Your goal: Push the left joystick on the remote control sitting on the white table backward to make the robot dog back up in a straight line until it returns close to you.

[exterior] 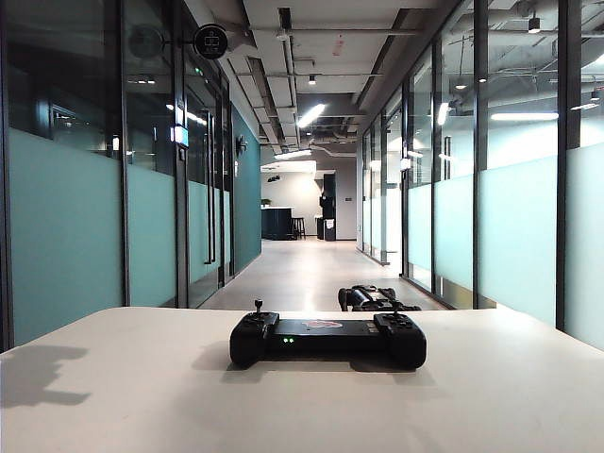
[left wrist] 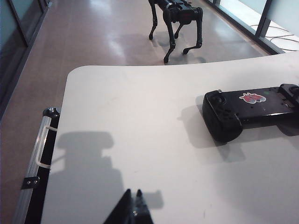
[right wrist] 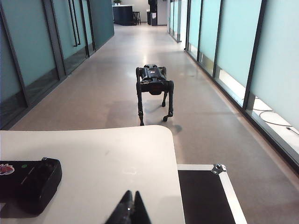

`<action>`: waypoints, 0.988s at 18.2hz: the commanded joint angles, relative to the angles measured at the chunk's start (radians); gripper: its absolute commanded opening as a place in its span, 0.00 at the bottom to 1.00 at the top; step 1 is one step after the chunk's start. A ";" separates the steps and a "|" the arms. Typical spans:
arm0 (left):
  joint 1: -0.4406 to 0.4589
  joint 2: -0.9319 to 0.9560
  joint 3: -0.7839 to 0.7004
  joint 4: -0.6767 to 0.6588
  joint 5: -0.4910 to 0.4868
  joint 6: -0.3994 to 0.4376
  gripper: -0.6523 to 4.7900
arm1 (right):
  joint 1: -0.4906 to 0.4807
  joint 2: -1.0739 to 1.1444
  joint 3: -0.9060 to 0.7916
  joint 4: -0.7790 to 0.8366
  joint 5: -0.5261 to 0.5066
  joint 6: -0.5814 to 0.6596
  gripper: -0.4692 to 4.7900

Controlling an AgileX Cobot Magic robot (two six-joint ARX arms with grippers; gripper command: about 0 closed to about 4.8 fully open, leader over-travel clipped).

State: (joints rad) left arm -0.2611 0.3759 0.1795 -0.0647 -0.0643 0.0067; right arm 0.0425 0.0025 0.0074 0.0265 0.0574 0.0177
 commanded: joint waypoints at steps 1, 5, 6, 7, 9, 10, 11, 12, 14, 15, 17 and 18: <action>0.000 -0.001 0.002 0.013 0.000 0.000 0.11 | 0.002 -0.003 -0.009 0.013 0.003 0.000 0.08; 0.000 -0.001 0.002 0.012 0.000 0.000 0.11 | 0.002 -0.003 -0.009 0.013 0.003 0.000 0.08; 0.000 -0.001 0.002 0.013 0.000 0.000 0.11 | 0.002 -0.003 -0.009 0.013 0.003 0.000 0.08; 0.001 -0.003 0.002 0.012 -0.001 0.000 0.11 | 0.002 -0.003 -0.009 0.013 0.003 0.000 0.08; 0.004 -0.035 0.002 0.007 -0.022 0.000 0.11 | 0.002 -0.003 -0.009 0.012 0.004 0.000 0.08; 0.009 -0.063 0.002 0.010 -0.029 0.004 0.11 | 0.002 -0.003 -0.009 0.011 0.003 0.000 0.08; 0.019 -0.086 0.000 0.013 -0.024 0.004 0.11 | 0.002 -0.003 -0.009 0.010 0.003 0.000 0.08; 0.045 -0.121 -0.004 0.019 0.009 0.006 0.11 | 0.002 -0.003 -0.009 0.006 0.003 0.000 0.08; 0.113 -0.177 -0.027 0.060 0.094 0.034 0.11 | 0.002 -0.003 -0.009 0.005 0.003 0.000 0.08; 0.145 -0.205 -0.043 0.078 0.128 0.038 0.11 | 0.002 -0.003 -0.009 0.005 0.003 0.000 0.08; 0.198 -0.267 -0.072 0.092 0.156 0.037 0.11 | 0.002 -0.003 -0.009 0.005 0.003 0.000 0.08; 0.217 -0.298 -0.084 0.087 0.155 0.037 0.11 | 0.002 -0.003 -0.009 0.005 0.004 0.000 0.08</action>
State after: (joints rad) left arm -0.0570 0.0978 0.1017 0.0048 0.0811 0.0368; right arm 0.0425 0.0025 0.0074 0.0242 0.0574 0.0177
